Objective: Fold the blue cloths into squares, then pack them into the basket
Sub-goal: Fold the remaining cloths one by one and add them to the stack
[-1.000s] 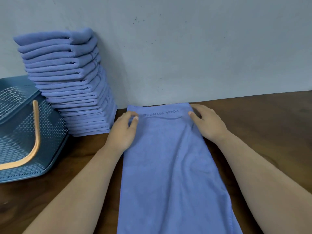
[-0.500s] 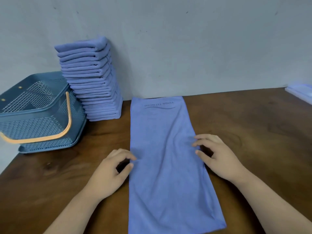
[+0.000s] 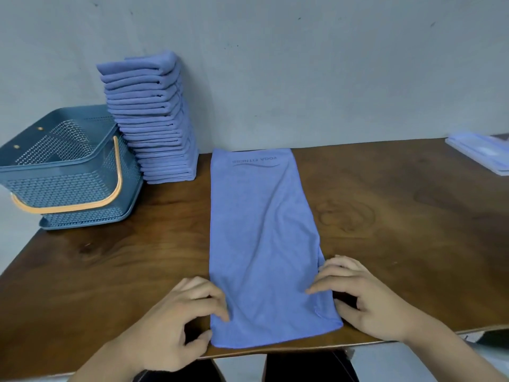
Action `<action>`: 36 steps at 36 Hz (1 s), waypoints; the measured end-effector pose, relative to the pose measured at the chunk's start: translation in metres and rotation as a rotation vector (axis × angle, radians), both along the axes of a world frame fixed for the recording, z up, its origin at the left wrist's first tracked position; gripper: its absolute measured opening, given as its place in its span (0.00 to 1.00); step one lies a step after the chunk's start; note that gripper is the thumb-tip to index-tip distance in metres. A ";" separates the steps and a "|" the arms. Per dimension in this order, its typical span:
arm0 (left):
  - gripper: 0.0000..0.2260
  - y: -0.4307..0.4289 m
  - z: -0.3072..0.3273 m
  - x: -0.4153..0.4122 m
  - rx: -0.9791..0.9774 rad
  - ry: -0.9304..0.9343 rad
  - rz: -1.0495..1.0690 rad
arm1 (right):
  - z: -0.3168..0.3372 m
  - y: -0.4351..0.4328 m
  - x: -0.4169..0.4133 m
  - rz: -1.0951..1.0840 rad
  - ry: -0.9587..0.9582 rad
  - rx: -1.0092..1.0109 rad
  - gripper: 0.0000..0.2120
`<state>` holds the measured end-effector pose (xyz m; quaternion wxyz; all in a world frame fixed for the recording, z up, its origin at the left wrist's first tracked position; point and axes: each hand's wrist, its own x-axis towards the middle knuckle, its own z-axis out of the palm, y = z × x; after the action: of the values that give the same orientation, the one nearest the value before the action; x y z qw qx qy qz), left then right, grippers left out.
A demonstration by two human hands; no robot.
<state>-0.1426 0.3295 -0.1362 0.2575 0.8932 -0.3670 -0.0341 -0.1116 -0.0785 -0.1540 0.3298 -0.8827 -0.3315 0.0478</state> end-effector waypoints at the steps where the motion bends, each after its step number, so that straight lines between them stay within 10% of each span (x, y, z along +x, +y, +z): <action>1: 0.20 0.000 -0.001 -0.001 0.006 -0.003 -0.002 | 0.001 0.001 -0.002 -0.013 0.006 0.011 0.33; 9: 0.10 -0.001 -0.007 -0.004 -0.076 -0.007 0.060 | 0.009 0.000 -0.011 -0.060 0.021 0.077 0.13; 27: 0.06 0.009 -0.009 -0.008 -0.248 0.090 0.255 | 0.010 -0.009 -0.010 -0.309 0.321 0.728 0.10; 36: 0.04 0.006 0.000 -0.010 -0.104 0.067 0.202 | 0.014 0.000 -0.007 -0.465 0.257 0.697 0.06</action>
<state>-0.1529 0.3356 -0.1357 0.3179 0.9095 -0.2674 -0.0188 -0.1183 -0.0782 -0.1404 0.6486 -0.7565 -0.0767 -0.0329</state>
